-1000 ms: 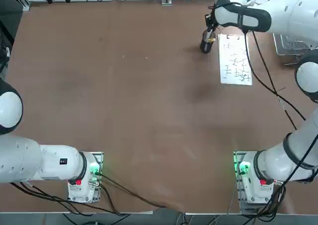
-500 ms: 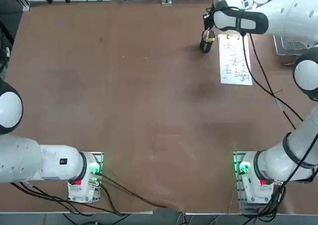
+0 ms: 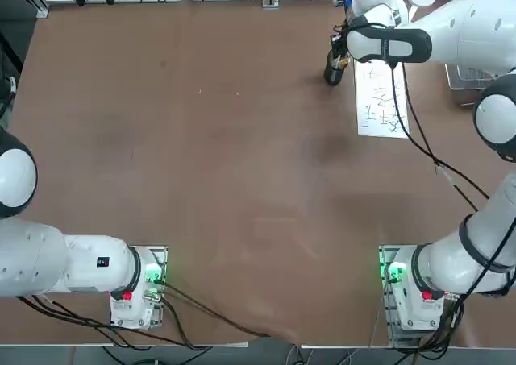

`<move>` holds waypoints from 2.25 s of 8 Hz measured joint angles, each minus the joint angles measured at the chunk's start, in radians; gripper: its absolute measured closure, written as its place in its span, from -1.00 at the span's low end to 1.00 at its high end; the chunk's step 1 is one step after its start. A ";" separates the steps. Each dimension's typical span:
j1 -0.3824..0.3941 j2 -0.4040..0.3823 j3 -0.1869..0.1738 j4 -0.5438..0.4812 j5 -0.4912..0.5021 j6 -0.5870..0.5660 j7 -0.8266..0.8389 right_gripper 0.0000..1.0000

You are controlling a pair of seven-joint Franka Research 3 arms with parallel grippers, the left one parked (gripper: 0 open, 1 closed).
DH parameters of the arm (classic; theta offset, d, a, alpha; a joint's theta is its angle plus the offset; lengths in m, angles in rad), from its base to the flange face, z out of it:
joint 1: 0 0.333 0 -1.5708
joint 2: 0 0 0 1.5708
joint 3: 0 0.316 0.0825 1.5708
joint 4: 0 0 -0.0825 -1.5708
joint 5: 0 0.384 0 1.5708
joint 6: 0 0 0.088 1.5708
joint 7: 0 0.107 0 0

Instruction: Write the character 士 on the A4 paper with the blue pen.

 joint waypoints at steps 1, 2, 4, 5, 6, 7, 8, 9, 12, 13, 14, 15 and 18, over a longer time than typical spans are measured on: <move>0.000 0.002 -0.001 -0.002 0.000 0.000 0.000 0.57; 0.000 0.004 -0.001 -0.003 0.000 0.000 -0.001 0.52; -0.001 0.004 -0.004 -0.002 0.000 0.002 -0.003 0.04; -0.001 0.002 -0.004 0.001 0.000 0.003 -0.003 -0.30; -0.001 -0.002 -0.004 0.006 0.000 0.003 -0.003 -0.65; -0.001 -0.008 -0.004 0.017 0.000 -0.003 -0.004 -0.99; -0.002 -0.018 -0.006 0.041 0.000 -0.038 -0.004 -1.00; -0.004 -0.035 -0.016 0.079 0.000 -0.101 -0.004 -1.00; -0.028 -0.135 -0.091 0.136 0.056 -0.203 -0.006 -1.00; -0.036 -0.171 -0.119 0.137 0.081 -0.230 -0.007 -1.00; -0.040 -0.204 -0.153 0.137 0.094 -0.256 -0.007 -1.00; -0.044 -0.231 -0.183 0.138 0.098 -0.282 -0.007 -1.00; -0.058 -0.311 -0.264 0.141 0.127 -0.381 -0.008 -1.00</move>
